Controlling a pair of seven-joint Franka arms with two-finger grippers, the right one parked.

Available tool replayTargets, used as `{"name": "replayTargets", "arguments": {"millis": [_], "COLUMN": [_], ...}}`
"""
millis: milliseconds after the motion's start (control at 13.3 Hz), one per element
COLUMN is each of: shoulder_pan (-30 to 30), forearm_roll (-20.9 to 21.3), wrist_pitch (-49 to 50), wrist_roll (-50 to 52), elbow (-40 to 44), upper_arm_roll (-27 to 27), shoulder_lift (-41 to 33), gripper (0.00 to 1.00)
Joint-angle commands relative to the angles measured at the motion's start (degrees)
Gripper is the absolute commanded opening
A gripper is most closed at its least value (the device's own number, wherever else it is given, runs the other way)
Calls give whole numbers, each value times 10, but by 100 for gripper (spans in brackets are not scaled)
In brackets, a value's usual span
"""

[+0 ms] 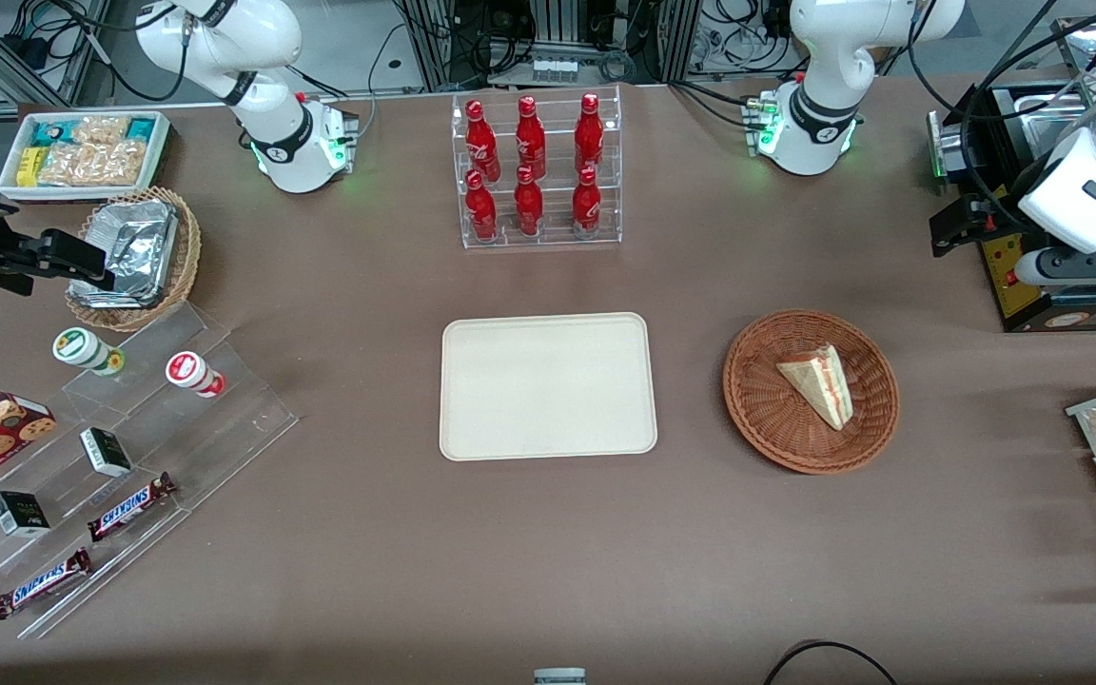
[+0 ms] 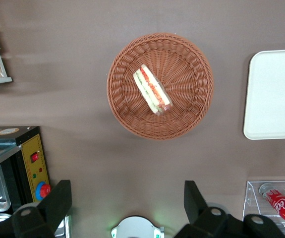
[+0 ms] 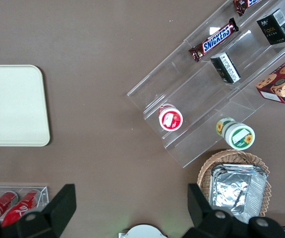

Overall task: Place sandwich from basket to tray
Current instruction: 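Move the left gripper over the sandwich in the wicker basket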

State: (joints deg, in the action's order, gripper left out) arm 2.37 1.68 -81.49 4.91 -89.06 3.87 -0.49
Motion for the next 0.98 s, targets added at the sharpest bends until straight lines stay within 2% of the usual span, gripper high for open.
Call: {"name": "replayTargets", "arguments": {"millis": [0,451,902], "shoulder_pan": [13,26,24], "forearm_roll": [-6,-5,-4], "wrist_pitch": [-21,-32,-213], "wrist_roll": [3,4,27], "elbow": [7,-19,-152], "upper_arm_roll": [2,2,-1], "shoulder_lift": [14,93,116], "gripper": [100,100,100]}}
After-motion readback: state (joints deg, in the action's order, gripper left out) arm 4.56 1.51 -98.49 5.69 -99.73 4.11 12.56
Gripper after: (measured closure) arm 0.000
